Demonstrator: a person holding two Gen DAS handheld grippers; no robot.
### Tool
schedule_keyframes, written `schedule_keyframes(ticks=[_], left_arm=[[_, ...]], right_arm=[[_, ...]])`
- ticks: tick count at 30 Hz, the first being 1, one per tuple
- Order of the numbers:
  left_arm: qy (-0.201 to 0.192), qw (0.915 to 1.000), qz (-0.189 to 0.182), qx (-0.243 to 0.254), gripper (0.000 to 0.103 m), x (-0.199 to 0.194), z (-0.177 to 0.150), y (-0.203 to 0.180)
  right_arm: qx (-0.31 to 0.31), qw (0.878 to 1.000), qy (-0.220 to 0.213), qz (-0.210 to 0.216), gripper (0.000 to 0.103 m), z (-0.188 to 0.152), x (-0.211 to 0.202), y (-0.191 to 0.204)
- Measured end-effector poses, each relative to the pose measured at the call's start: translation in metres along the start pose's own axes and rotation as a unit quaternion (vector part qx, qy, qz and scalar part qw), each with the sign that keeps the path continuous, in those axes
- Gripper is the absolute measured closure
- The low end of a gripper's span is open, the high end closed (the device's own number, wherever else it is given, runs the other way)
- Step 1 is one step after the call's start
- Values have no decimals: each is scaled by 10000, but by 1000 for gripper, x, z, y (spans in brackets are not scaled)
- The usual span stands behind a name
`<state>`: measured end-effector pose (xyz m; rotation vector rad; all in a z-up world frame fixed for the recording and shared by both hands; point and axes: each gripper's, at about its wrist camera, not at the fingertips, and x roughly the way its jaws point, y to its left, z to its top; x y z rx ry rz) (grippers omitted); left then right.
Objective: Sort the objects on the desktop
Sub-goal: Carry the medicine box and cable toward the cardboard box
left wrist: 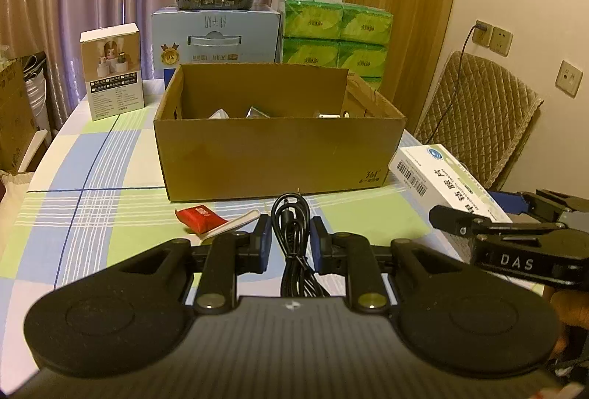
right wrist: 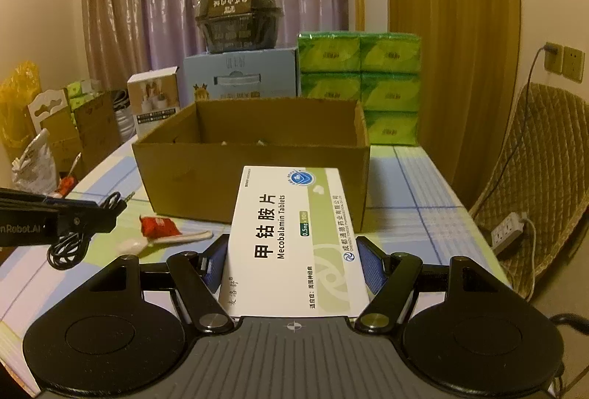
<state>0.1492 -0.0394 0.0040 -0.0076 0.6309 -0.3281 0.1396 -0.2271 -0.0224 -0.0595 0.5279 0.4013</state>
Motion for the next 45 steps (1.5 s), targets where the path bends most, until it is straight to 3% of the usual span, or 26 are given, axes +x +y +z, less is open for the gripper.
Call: schedule_keyframes(ticks=[11, 25, 45], left_arm=[[44, 9999, -24, 146, 86, -1, 19, 4], [-38, 9995, -71, 314, 86, 12, 66, 16], [210, 9993, -123, 284, 86, 54, 100, 33]], right_arm=[[-116, 9998, -149, 10, 35, 41, -4, -3], [-270, 9996, -111, 0, 35, 78, 19, -10], [-118, 9987, 444, 202, 35, 110, 66, -15]])
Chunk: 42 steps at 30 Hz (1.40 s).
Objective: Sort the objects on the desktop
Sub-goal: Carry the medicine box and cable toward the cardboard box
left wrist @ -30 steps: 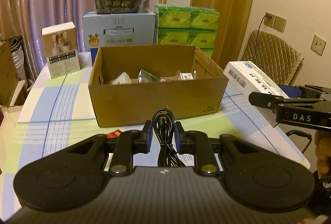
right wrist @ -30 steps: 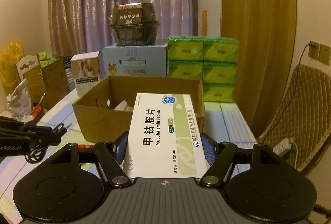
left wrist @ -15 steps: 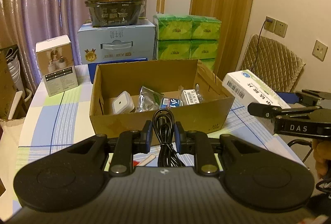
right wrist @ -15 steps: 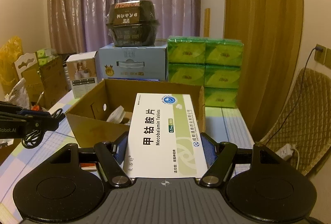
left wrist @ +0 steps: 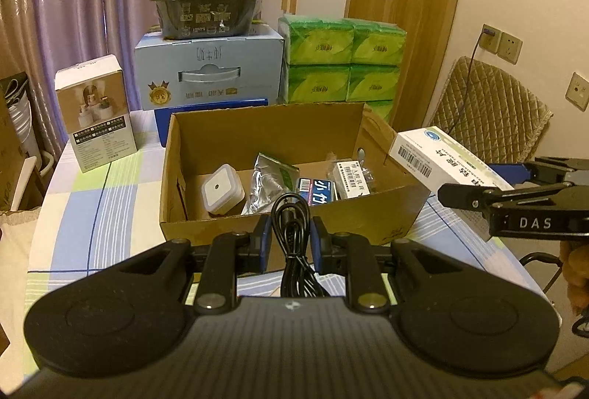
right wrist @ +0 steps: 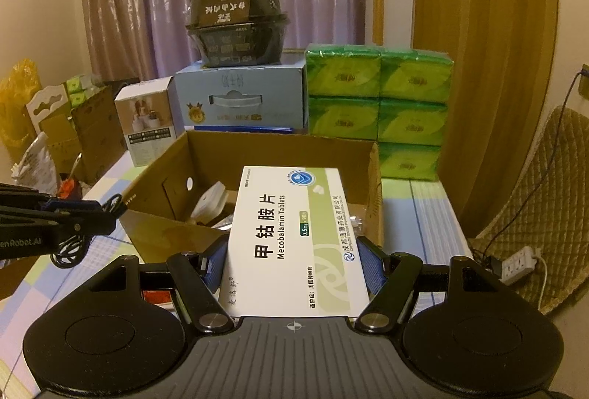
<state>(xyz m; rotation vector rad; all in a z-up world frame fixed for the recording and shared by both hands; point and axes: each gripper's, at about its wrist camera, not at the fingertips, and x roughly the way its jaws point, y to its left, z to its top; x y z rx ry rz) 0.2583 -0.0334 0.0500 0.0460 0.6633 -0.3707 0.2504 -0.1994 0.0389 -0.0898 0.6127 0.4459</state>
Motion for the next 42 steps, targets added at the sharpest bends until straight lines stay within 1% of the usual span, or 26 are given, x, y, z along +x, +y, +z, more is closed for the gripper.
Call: schedule_keyframes(ticks=[15, 20, 27, 32, 38, 42], left_arm=[[219, 9997, -30, 83, 86, 29, 25, 19], [287, 9995, -36, 92, 86, 40, 35, 26], [414, 9990, -52, 137, 86, 56, 44, 34], [482, 9988, -62, 64, 86, 67, 48, 43], [620, 9979, -90, -156, 86, 85, 49, 56], [671, 9976, -44, -153, 86, 95, 53, 62]], right_arm=[[-316, 9992, 256, 59, 35, 22, 38, -1], [-295, 9986, 397, 164, 35, 34, 55, -1], [-391, 9978, 488, 236, 35, 46, 73, 1], [-383, 9974, 546, 270, 35, 50, 84, 0], [-313, 9975, 570, 279, 35, 55, 97, -5], [-273, 9976, 576, 256, 35, 60, 104, -9]])
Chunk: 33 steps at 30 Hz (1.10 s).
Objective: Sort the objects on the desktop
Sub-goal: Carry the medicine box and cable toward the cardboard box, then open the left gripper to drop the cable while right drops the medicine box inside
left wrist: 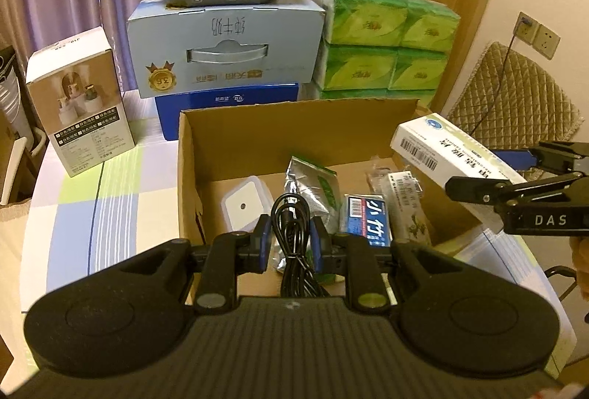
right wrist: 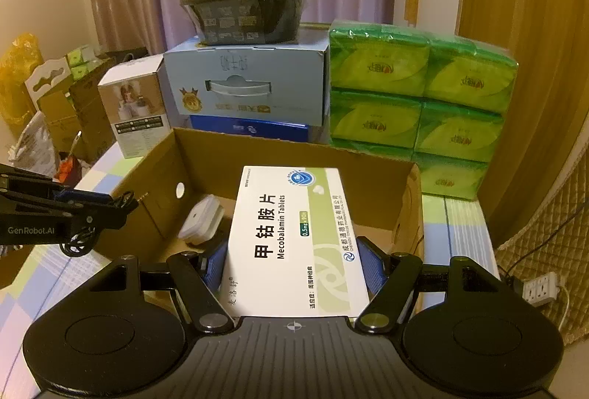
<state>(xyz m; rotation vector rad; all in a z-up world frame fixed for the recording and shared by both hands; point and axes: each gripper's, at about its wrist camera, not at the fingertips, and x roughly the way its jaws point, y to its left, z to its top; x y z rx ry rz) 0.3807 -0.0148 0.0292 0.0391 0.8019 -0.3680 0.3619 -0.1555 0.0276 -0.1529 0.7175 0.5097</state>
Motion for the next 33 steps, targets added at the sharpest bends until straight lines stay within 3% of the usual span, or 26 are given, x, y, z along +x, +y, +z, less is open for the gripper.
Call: schedule_keyframes(ticks=[15, 16, 17, 33], left_arm=[[28, 10000, -87, -19, 85, 37, 21, 5], [23, 10000, -76, -22, 80, 39, 23, 5], [11, 10000, -30, -56, 68, 40, 25, 6], [9, 9999, 23, -102, 66, 29, 15, 16]], right_arm=[[-6, 9999, 106, 98, 35, 7, 33, 1], [0, 9999, 113, 103, 35, 7, 35, 1], [-1, 9999, 122, 111, 35, 7, 37, 1], [-16, 9999, 108, 82, 35, 12, 36, 3]])
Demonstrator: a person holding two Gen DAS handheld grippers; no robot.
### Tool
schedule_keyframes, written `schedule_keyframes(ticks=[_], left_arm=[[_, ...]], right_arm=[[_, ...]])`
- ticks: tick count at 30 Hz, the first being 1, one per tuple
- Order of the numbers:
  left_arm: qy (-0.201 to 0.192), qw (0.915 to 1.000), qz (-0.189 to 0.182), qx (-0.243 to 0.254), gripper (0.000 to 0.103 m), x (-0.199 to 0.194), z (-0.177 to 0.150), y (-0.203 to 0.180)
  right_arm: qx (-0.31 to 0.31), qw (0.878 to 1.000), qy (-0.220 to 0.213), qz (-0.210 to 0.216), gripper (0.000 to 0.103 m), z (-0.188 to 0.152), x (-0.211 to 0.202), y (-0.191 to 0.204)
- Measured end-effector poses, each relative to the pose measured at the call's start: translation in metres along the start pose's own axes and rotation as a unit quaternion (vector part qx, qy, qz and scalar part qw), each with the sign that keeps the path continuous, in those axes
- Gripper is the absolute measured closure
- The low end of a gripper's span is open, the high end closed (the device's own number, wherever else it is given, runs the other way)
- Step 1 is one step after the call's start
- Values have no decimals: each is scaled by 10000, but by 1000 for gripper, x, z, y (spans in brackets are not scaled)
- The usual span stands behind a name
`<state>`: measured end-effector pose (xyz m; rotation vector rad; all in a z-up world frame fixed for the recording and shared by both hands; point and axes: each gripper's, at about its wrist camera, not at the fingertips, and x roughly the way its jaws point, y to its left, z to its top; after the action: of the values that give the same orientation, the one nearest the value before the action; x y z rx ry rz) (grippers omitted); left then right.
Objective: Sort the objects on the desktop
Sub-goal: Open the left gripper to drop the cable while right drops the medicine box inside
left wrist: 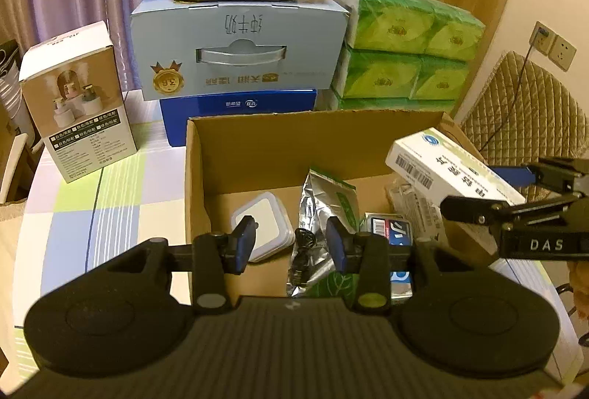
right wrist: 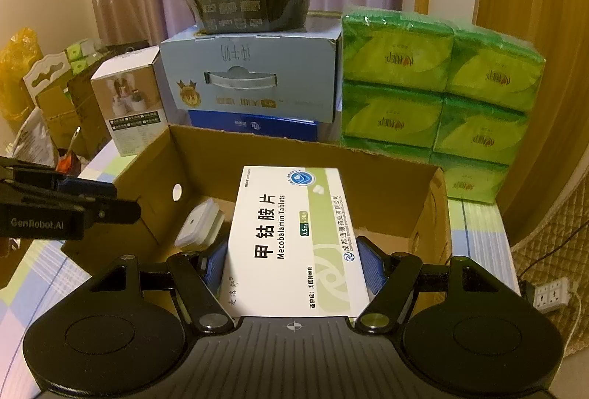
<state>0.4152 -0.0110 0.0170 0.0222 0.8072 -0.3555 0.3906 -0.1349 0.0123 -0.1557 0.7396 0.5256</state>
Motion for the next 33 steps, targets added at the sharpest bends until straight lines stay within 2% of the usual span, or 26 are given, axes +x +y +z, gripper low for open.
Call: schedule_keyframes(ticks=[5, 15, 17, 20, 27, 33], left_arm=[[-2, 9999, -46, 121, 59, -3, 1, -5], [28, 9998, -90, 175, 59, -3, -1, -8], [31, 9998, -61, 198, 53, -3, -1, -9], [18, 9998, -41, 185, 41, -4, -3, -9], [82, 9997, -43, 236, 41, -5, -8, -8], [89, 9995, -69, 286, 33, -10, -8, -11]], right_arm=[[14, 10000, 21, 7, 35, 2, 2, 2], [61, 10000, 13, 1, 35, 3, 8, 1], [-1, 9999, -101, -49, 35, 3, 8, 2], [116, 9998, -161, -83, 22, 2, 9, -3], [268, 9995, -105, -94, 21, -2, 5, -13], [230, 9996, -92, -151, 17, -2, -5, -15]])
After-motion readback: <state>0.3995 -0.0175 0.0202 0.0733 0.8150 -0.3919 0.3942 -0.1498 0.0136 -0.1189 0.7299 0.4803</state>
